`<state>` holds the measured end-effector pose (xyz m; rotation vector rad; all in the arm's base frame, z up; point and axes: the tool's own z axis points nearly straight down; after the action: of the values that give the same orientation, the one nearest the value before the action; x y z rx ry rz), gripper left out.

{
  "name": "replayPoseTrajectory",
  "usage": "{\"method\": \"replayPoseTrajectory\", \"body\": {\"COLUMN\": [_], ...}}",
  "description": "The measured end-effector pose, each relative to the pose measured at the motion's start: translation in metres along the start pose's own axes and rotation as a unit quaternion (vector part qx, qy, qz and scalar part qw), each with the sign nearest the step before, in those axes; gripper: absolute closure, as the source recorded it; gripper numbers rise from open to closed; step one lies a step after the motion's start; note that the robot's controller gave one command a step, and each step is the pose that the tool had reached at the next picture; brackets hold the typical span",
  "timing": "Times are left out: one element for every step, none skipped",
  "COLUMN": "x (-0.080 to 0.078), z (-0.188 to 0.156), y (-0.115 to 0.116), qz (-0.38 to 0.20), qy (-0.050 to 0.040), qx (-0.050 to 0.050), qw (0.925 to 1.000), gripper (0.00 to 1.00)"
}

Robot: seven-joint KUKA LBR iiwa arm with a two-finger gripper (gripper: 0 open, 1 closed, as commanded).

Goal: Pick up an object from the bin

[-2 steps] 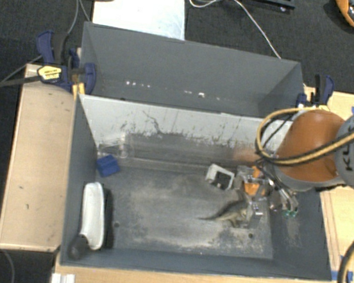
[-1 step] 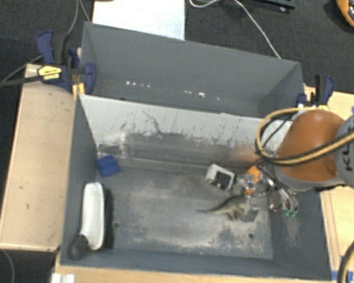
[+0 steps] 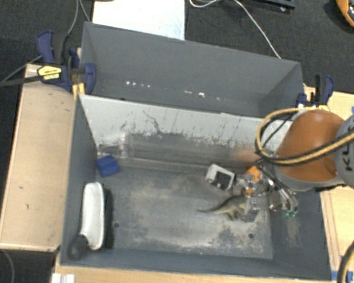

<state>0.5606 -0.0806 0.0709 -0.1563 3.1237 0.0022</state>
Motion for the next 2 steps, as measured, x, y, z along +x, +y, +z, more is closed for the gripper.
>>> {"method": "replayPoseTrajectory", "body": {"x": [-0.005,-0.016], "z": [-0.082,-0.058], "y": [-0.014,-0.012], "qz": [0.004,-0.001], "qy": [0.0008,-0.0066], "qx": [0.0,0.002], "qw": [1.0,1.0], "gripper": [1.0,1.0]}}
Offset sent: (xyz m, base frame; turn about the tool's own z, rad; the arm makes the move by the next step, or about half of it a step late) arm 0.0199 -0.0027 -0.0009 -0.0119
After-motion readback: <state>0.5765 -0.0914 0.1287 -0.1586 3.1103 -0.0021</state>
